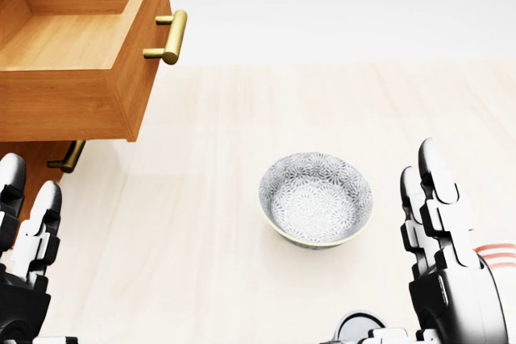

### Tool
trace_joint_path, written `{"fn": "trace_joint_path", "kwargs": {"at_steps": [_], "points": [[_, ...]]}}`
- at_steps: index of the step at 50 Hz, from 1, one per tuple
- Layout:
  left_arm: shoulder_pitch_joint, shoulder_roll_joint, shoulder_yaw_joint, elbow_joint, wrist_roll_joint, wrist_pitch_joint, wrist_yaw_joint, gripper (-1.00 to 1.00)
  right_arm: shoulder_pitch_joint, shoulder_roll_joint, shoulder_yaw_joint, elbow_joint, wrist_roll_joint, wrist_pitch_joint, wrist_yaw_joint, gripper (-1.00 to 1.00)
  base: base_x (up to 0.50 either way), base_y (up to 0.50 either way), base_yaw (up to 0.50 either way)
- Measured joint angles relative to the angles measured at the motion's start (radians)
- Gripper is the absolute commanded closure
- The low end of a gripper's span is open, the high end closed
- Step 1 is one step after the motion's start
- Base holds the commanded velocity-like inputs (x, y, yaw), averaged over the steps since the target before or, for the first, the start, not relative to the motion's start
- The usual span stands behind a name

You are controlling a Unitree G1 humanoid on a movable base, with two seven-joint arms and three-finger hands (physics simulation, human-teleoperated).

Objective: Put the ketchup in the top drawer of the cabinet.

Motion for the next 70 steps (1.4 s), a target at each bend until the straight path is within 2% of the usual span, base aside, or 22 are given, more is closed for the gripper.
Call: {"fn": "trace_joint_path", "kwargs": {"at_steps": [32,48,60,70], "points": [[-0.001,0.004,0.004,0.002,-0.001,0.0,0.001,-1.0,-0.007,0.007,-0.003,0.016,-0.02,0.006,-0.004,-1.0,0.0,0.5,0.0],[-0.001,0.006,0.004,0.003,-0.001,0.0,0.002,-1.0,-0.026,0.015,-0.021,0.03,0.009,0.042,0.001,-1.0,0.0,0.0,0.0],[-0.005,0.006,0.001,0.006,0.001,0.0,0.005,-1.0,-0.028,0.016,-0.027,0.037,0.015,0.037,0.009,-1.0,0.3,0.09,0.0],[-0.006,0.006,0.001,0.008,0.0,0.0,0.006,-1.0,-0.024,0.018,-0.034,0.031,0.04,0.047,0.017,-1.0,0.0,0.0,0.0]]}}
